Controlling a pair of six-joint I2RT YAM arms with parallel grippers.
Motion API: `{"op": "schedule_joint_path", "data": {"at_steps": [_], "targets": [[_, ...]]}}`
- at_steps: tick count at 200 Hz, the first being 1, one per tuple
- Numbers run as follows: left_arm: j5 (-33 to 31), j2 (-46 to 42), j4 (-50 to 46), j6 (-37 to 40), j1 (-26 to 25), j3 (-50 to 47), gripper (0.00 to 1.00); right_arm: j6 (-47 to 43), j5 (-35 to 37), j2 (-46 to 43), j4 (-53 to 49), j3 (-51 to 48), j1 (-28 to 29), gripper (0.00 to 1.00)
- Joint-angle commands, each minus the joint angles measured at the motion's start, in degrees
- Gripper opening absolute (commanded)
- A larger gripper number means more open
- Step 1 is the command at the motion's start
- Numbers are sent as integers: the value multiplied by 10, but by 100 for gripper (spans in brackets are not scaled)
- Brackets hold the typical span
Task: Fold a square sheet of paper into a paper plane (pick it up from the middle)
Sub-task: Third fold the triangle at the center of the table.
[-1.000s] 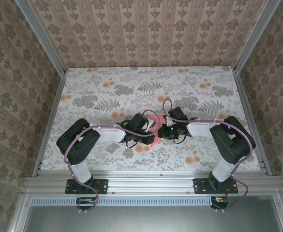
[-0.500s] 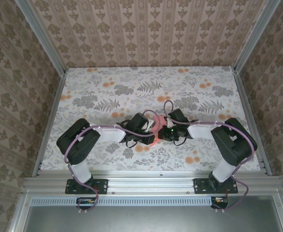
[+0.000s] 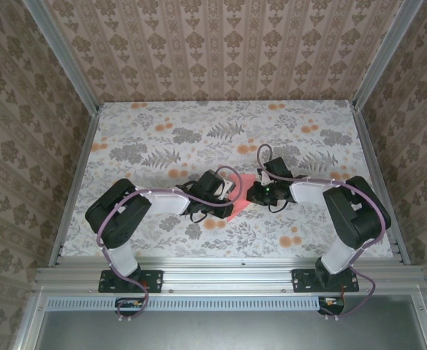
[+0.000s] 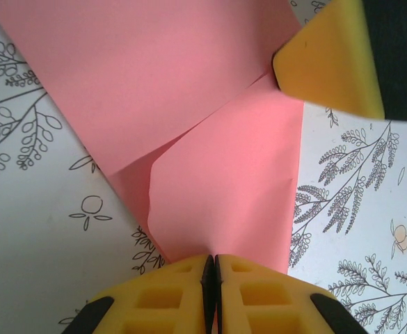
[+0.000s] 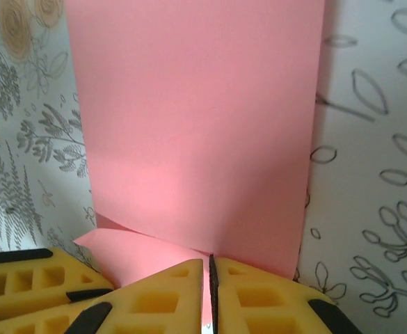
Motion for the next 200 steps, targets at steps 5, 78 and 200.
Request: {"op": "schedule_joint_path", "data": {"at_steps": [5, 78, 200], "targets": [[-57, 46, -127, 19, -1, -27, 13, 3, -16, -6, 4, 16, 5, 14], [-56, 47, -136, 21, -1, -15, 13, -22, -9, 55, 0, 25, 12, 13], [-26, -44, -186, 0, -1, 37, 16, -61, 21, 74, -39, 3, 7, 10]]}}
